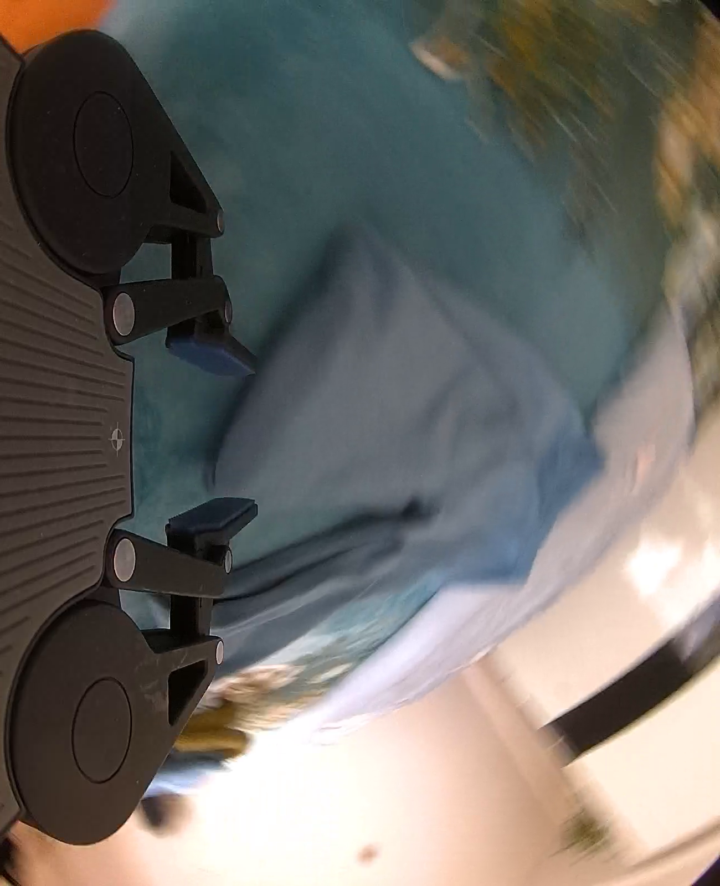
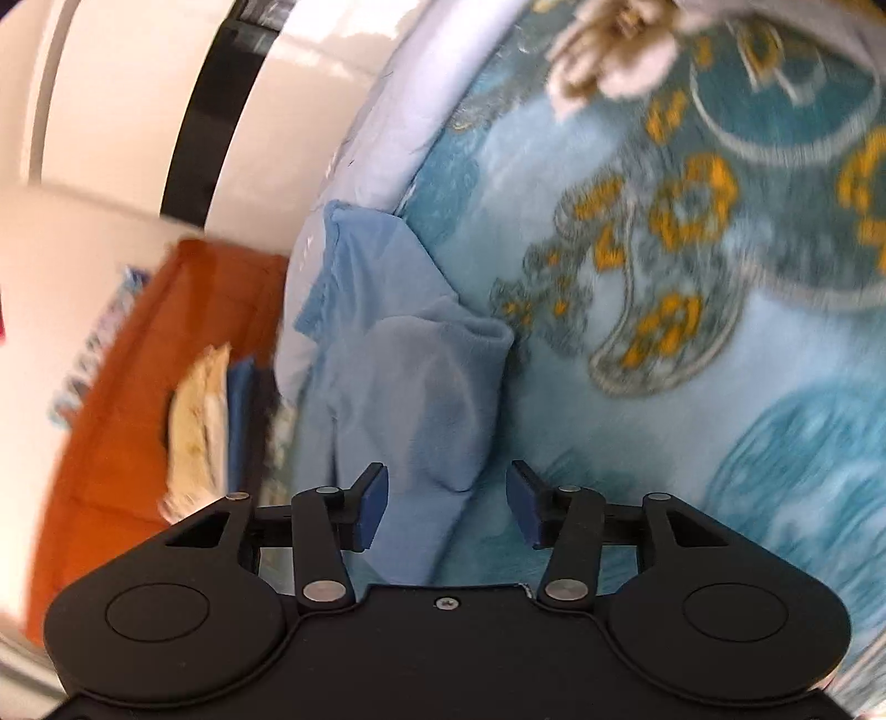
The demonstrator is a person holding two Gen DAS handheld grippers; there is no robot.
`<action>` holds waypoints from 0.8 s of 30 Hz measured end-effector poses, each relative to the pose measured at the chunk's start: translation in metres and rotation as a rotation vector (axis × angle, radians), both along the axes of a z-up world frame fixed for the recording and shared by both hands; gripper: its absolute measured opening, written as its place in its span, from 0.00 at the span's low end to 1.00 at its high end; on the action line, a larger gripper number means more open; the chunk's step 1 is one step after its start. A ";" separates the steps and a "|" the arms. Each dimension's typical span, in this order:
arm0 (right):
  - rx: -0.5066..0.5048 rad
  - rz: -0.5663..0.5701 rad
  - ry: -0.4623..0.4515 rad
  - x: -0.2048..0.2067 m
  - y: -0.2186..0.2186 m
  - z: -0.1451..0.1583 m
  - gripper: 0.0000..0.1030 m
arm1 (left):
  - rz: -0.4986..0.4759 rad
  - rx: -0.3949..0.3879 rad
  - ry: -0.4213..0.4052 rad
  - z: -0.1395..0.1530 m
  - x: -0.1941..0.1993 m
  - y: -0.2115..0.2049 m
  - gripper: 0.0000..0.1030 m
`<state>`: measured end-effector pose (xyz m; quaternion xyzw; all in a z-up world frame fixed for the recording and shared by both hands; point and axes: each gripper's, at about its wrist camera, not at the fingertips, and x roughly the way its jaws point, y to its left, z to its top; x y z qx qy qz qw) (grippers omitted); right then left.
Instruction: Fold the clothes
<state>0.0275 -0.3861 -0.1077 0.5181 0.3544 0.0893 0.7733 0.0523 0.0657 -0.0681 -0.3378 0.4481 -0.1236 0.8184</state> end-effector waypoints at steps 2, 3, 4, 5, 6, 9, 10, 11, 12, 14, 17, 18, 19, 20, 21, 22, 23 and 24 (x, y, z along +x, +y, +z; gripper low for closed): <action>0.064 -0.014 0.007 0.002 0.006 -0.006 0.48 | 0.080 -0.096 0.037 -0.013 0.000 0.016 0.47; 0.089 -0.021 0.011 0.003 0.009 -0.008 0.48 | 0.107 -0.106 0.035 -0.017 0.000 0.018 0.47; 0.098 -0.031 0.015 0.003 0.013 -0.010 0.48 | 0.133 -0.113 0.031 -0.021 0.001 0.019 0.48; 0.096 -0.047 0.015 0.003 0.017 -0.010 0.48 | 0.160 -0.139 0.036 -0.024 0.002 0.020 0.48; 0.091 -0.065 0.012 0.002 0.019 -0.009 0.48 | 0.187 -0.166 0.042 -0.028 0.003 0.020 0.49; 0.101 -0.112 0.003 0.004 0.026 -0.009 0.48 | 0.284 -0.289 0.057 -0.040 0.005 0.024 0.58; 0.103 -0.122 0.000 0.006 0.028 -0.009 0.48 | 0.307 -0.326 0.055 -0.044 0.005 0.025 0.60; 0.105 -0.132 -0.003 0.008 0.030 -0.009 0.48 | 0.317 -0.329 0.046 -0.044 0.008 0.023 0.60; 0.106 -0.140 -0.005 0.010 0.032 -0.009 0.48 | 0.315 -0.325 0.034 -0.043 0.011 0.020 0.60; 0.106 -0.156 -0.004 0.014 0.037 -0.009 0.48 | 0.321 -0.326 0.018 -0.042 0.017 0.016 0.56; 0.101 -0.178 -0.001 0.019 0.040 -0.007 0.45 | 0.327 -0.329 0.022 -0.045 0.021 0.015 0.19; 0.091 -0.191 0.009 0.019 0.040 -0.007 0.34 | 0.335 -0.330 0.041 -0.049 0.021 0.017 0.16; 0.088 -0.203 0.019 0.017 0.038 -0.009 0.17 | 0.343 -0.331 0.059 -0.052 0.021 0.019 0.10; 0.091 -0.215 0.028 0.016 0.038 -0.011 0.13 | 0.350 -0.330 0.062 -0.053 0.018 0.022 0.07; 0.093 -0.226 0.037 0.016 0.038 -0.012 0.11 | 0.357 -0.330 0.064 -0.053 0.015 0.025 0.06; 0.092 -0.235 0.042 0.015 0.038 -0.013 0.10 | 0.359 -0.322 0.060 -0.052 0.014 0.026 0.06; 0.085 -0.239 0.040 0.013 0.039 -0.013 0.09 | 0.360 -0.312 0.055 -0.049 0.012 0.027 0.05; 0.078 -0.243 0.036 0.011 0.040 -0.011 0.09 | 0.361 -0.302 0.050 -0.047 0.011 0.029 0.05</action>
